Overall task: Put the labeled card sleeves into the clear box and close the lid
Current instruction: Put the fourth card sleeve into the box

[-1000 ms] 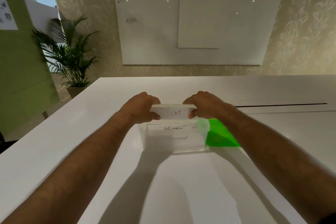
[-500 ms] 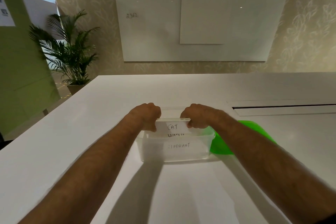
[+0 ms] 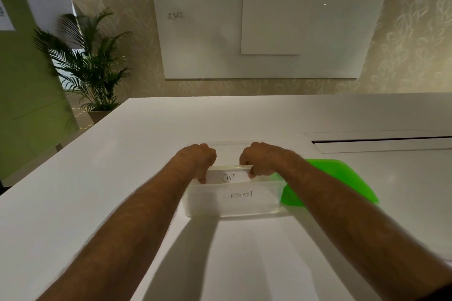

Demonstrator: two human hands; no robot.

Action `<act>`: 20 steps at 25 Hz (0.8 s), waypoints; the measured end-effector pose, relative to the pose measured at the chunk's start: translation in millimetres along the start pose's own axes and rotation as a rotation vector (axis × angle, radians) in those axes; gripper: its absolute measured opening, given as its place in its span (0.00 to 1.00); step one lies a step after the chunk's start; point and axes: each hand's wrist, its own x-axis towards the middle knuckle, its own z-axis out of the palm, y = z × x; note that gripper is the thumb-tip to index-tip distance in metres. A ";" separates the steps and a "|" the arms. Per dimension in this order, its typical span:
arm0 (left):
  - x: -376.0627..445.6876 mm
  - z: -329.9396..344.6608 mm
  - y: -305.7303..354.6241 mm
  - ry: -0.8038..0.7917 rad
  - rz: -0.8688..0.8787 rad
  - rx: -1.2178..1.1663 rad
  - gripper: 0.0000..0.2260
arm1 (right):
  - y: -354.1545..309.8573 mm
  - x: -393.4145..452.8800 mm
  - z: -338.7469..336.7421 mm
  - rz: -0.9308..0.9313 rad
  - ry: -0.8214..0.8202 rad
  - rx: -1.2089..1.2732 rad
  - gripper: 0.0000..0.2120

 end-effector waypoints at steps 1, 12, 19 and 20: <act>-0.7 -0.1 -0.2 0.000 -0.004 -0.004 0.22 | 0.0 0.4 0.7 0.002 0.006 0.000 0.21; -25.1 -6.5 10.2 0.487 0.026 -0.180 0.23 | -1.4 -34.4 -12.6 0.011 0.457 0.231 0.26; -43.5 -2.4 25.0 0.802 -0.097 -0.118 0.38 | -18.0 -65.3 -7.0 0.173 0.792 0.002 0.41; -47.4 -0.9 26.0 0.831 -0.119 -0.102 0.39 | -20.4 -69.9 -4.0 0.196 0.821 -0.013 0.42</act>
